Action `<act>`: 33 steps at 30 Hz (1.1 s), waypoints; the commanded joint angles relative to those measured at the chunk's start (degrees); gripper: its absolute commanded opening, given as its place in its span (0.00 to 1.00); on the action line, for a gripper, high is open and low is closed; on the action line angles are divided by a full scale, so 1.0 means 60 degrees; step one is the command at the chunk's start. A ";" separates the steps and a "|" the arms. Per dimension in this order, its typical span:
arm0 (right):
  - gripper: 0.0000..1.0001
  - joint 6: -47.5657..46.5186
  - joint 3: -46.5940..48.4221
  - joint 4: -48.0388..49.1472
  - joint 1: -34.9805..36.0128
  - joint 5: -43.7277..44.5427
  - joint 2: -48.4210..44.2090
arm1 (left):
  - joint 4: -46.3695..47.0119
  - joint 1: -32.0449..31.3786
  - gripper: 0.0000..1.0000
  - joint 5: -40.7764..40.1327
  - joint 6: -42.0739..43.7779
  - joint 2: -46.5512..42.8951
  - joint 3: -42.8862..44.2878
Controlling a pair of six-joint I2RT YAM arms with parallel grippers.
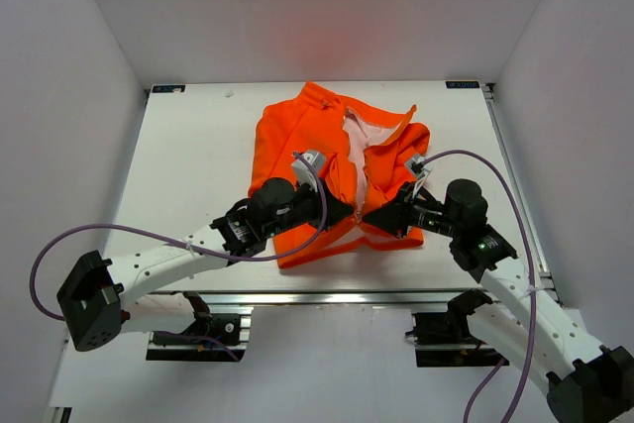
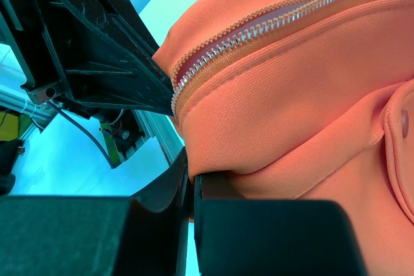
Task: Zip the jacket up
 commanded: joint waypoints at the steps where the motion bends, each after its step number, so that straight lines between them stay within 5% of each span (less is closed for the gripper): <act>1: 0.00 0.0093 0.0102 0.0572 0.0008 0.0036 -0.0155 | 0.0350 -0.0036 0.00 0.0364 -0.0052 -0.0275 0.0085; 26: 0.00 0.0211 0.0116 0.1436 0.0008 0.0739 -0.0038 | -0.0324 -0.0036 0.00 0.1315 0.0314 -0.0012 0.0422; 33: 0.00 0.0254 0.0482 0.1437 -0.0021 0.1280 0.0035 | -0.1654 -0.0036 0.00 0.1697 0.0621 0.0471 0.0817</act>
